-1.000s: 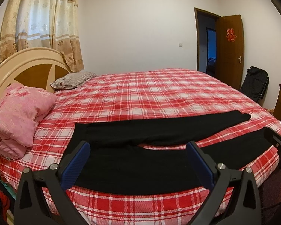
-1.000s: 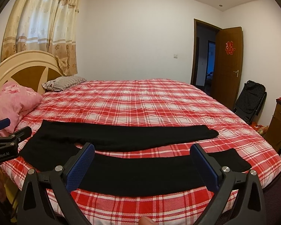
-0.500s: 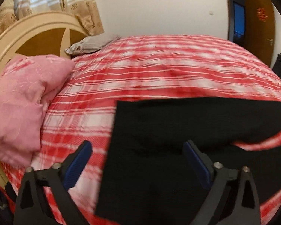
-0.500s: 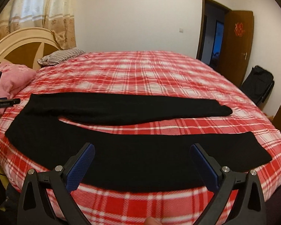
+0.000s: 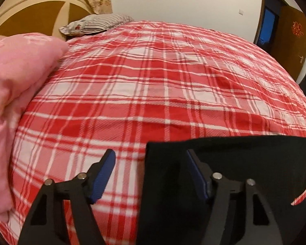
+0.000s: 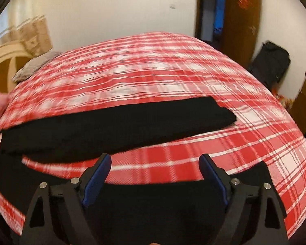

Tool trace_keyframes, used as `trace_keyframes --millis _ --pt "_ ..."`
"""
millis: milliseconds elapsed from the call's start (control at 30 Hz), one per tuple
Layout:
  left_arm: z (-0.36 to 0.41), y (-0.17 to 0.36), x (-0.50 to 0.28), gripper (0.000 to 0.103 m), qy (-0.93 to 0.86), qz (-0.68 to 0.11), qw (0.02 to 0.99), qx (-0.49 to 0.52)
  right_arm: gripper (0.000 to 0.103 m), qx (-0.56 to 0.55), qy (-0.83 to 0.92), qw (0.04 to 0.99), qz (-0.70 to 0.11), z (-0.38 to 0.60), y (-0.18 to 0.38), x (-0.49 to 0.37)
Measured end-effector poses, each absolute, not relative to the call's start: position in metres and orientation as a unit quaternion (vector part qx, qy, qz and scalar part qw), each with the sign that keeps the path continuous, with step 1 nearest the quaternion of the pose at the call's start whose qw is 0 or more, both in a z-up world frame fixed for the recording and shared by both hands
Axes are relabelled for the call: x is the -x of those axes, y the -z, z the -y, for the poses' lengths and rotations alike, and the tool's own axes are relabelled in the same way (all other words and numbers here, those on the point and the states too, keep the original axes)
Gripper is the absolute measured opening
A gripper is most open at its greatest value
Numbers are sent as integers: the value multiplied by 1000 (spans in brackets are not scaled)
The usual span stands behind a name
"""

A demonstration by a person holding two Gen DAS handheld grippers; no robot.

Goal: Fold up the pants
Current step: 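Grasp the black pants' end with the left gripper while the right gripper grasps beside it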

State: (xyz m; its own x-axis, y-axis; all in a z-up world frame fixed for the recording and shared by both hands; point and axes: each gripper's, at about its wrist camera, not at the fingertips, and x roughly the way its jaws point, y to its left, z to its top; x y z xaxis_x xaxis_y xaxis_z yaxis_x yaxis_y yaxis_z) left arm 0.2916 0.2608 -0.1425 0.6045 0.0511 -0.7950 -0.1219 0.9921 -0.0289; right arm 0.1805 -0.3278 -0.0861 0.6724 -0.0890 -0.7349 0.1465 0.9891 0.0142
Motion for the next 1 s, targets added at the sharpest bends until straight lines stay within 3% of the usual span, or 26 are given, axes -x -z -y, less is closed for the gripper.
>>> trace_keyframes --millis 67,133,167,233,333,533,700,800,1000 --pt "-261 147 -301 62 -37 -447 893 43 84 -47 72 911 -404 341 87 -189" --pt "-260 154 -309 48 -27 -458 887 47 79 -47 82 907 -411 352 88 -198" --pt "-260 158 -312 39 -21 -466 883 52 79 -47 88 904 -415 359 89 -202" --pt "-262 160 -311 36 -17 -462 885 60 79 -60 102 900 -420 377 90 -212" --pt "-259 158 -309 17 9 -457 888 54 79 -89 125 892 -425 414 89 -227" --pt "-254 156 -312 16 9 -459 888 36 79 -129 168 873 -440 487 98 -263" --pt "-257 157 -317 39 -14 -461 887 27 79 -208 141 859 -447 525 115 -300" --pt "-256 155 -321 46 -19 -467 884 16 79 -212 124 860 -448 532 122 -325" --pt "-256 157 -324 47 -14 -474 881 9 79 -211 78 854 -470 528 142 -370"
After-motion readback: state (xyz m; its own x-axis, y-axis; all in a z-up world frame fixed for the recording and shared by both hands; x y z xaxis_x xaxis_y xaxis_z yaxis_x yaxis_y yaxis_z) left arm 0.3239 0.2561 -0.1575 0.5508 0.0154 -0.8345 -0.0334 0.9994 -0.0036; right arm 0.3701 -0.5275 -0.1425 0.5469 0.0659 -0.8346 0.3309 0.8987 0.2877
